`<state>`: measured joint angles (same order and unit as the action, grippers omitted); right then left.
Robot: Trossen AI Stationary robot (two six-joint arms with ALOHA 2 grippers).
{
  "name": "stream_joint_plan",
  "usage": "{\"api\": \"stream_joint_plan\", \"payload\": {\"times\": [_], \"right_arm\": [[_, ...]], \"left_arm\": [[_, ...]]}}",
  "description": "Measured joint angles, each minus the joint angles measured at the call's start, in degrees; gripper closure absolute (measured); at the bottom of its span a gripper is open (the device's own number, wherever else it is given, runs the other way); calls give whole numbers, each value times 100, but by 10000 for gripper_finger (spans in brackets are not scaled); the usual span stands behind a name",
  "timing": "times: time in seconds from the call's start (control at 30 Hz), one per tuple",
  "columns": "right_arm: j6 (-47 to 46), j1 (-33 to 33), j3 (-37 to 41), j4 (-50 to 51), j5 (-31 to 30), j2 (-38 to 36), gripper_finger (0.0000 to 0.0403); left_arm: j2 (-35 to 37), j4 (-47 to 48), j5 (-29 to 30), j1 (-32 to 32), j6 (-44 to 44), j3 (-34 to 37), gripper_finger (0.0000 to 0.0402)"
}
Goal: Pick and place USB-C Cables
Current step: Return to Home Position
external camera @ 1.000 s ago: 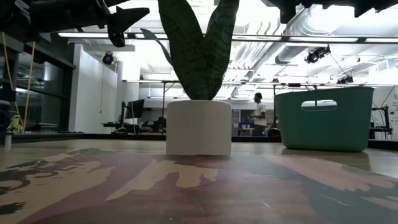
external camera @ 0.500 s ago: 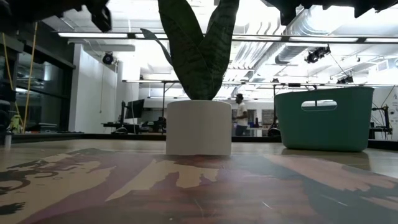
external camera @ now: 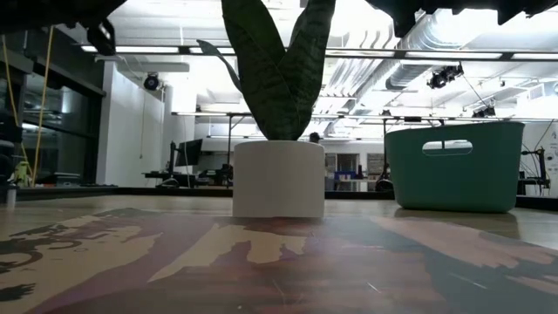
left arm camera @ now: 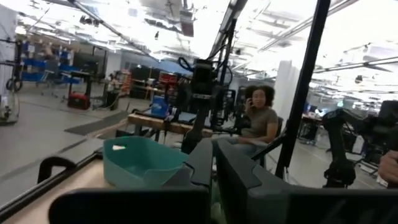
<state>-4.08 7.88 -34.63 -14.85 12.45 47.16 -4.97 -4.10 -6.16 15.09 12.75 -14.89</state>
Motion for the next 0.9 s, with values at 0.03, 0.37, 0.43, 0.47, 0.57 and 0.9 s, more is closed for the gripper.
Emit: {"api": "stream_joint_plan", "payload": {"times": [0.03, 0.37, 0.43, 0.47, 0.57, 0.9], "right_arm": [[0, 0, 0, 0, 0, 0, 187], [-61, 0, 0, 37, 2, 0, 187], [-61, 0, 0, 40, 2, 0, 187], [-61, 0, 0, 54, 2, 0, 187], [-61, 0, 0, 81, 2, 0, 187], [-61, 0, 0, 91, 4, 0, 187]], "left_arm": [[133, 86, 28, 0, 12, 53, 400], [474, 522, 172, -28, 315, 659, 401], [472, 491, 221, -28, 323, 806, 401], [477, 415, 261, -32, 349, 890, 401], [475, 382, 508, -31, 381, 1137, 401], [474, -21, 506, -31, 332, 1423, 401]]}}
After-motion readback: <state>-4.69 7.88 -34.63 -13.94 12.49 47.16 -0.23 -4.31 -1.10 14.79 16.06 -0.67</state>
